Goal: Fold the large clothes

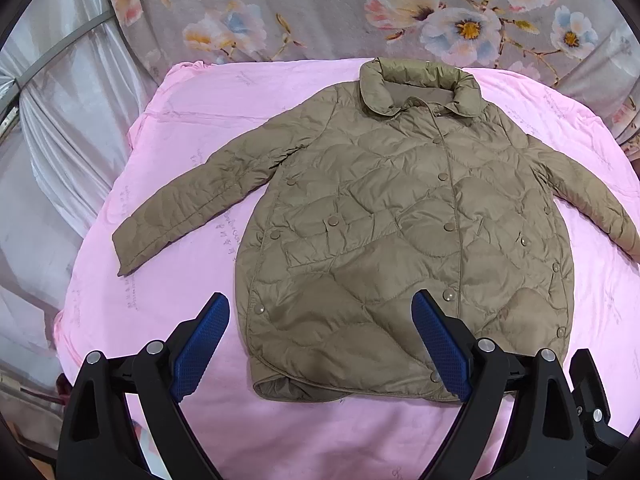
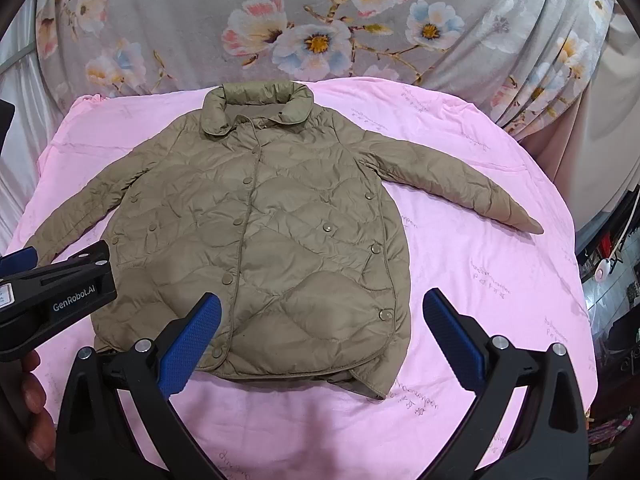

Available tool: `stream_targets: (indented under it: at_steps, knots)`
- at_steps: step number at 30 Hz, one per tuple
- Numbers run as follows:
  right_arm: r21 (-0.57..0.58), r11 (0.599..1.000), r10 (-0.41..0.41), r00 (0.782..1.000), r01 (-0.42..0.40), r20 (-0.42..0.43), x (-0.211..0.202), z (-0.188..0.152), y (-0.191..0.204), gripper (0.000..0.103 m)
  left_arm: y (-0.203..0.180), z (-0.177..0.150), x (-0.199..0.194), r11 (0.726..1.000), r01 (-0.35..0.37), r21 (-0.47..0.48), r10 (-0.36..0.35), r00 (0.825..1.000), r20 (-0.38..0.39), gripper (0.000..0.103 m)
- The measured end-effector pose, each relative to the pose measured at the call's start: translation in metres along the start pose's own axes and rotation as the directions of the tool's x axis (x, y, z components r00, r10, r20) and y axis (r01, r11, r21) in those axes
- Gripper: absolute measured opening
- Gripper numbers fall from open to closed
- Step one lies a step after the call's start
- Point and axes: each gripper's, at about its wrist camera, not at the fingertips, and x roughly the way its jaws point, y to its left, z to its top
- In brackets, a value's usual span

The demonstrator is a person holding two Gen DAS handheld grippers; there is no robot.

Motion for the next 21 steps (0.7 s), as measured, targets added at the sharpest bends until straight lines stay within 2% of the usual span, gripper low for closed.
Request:
stream_targets:
  at_steps: [21]
  knots:
    - [-0.002, 1.000, -0.001, 1.000, 0.001, -0.008, 0.008, 0.001, 0.002, 0.098, -0.002, 0.007, 0.018, 1.000, -0.002, 0.002, 0.002, 1.000, -0.009, 0.090]
